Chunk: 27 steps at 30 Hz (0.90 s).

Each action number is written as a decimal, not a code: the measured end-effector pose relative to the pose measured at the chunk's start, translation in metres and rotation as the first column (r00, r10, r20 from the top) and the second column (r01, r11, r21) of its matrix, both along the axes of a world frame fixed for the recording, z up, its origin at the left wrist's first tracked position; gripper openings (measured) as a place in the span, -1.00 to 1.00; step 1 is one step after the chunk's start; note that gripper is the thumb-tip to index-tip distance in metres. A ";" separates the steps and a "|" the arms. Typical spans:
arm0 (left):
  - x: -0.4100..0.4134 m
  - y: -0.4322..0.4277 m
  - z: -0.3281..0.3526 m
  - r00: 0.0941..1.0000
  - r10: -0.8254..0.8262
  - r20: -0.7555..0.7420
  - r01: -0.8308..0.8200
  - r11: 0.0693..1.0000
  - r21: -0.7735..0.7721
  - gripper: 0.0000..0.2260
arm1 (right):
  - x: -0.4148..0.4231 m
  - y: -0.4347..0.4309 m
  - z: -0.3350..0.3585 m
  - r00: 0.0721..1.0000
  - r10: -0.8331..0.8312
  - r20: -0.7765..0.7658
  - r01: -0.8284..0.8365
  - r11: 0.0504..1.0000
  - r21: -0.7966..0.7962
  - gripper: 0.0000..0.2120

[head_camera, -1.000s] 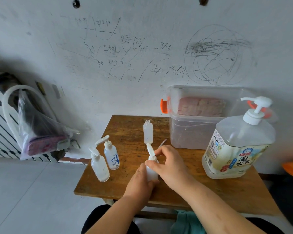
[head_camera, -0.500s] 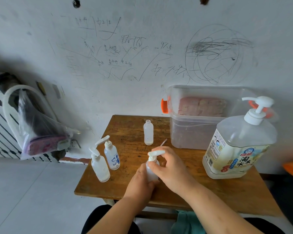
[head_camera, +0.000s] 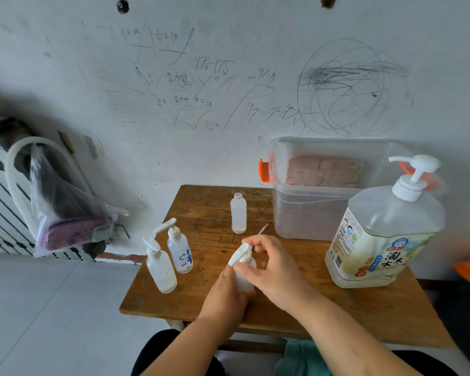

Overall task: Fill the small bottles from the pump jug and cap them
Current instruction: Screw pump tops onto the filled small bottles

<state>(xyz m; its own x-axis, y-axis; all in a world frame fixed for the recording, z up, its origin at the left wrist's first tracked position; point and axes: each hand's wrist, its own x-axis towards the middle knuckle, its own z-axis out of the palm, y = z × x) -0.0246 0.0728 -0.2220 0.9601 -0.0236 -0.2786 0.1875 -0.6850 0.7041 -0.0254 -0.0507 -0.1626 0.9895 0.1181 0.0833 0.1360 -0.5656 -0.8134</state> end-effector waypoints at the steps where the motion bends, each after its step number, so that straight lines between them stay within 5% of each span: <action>1: 0.000 0.000 0.000 1.000 -0.002 0.010 0.002 1.000 -0.003 -0.37 | -0.001 0.000 -0.001 1.000 0.015 0.018 -0.015 1.000 -0.008 -0.68; 14: 0.000 0.000 0.001 1.000 0.011 0.008 -0.011 1.000 -0.009 -0.42 | 0.001 0.006 0.001 0.993 -0.114 0.032 0.116 0.991 -0.060 -0.68; 20: -0.001 0.001 0.000 0.999 -0.004 0.047 0.005 1.000 -0.025 -0.46 | 0.000 0.002 -0.002 0.999 -0.012 0.039 0.015 0.997 -0.074 -0.71; 23: 0.000 0.000 0.001 1.000 0.014 0.019 -0.014 1.000 -0.003 -0.45 | 0.004 0.006 0.001 0.993 -0.115 0.002 0.115 0.990 -0.086 -0.61; 27: 0.000 0.000 0.002 1.000 0.015 0.002 -0.015 1.000 0.006 -0.46 | 0.005 0.002 0.007 0.996 0.000 -0.090 -0.002 1.000 -0.024 -0.51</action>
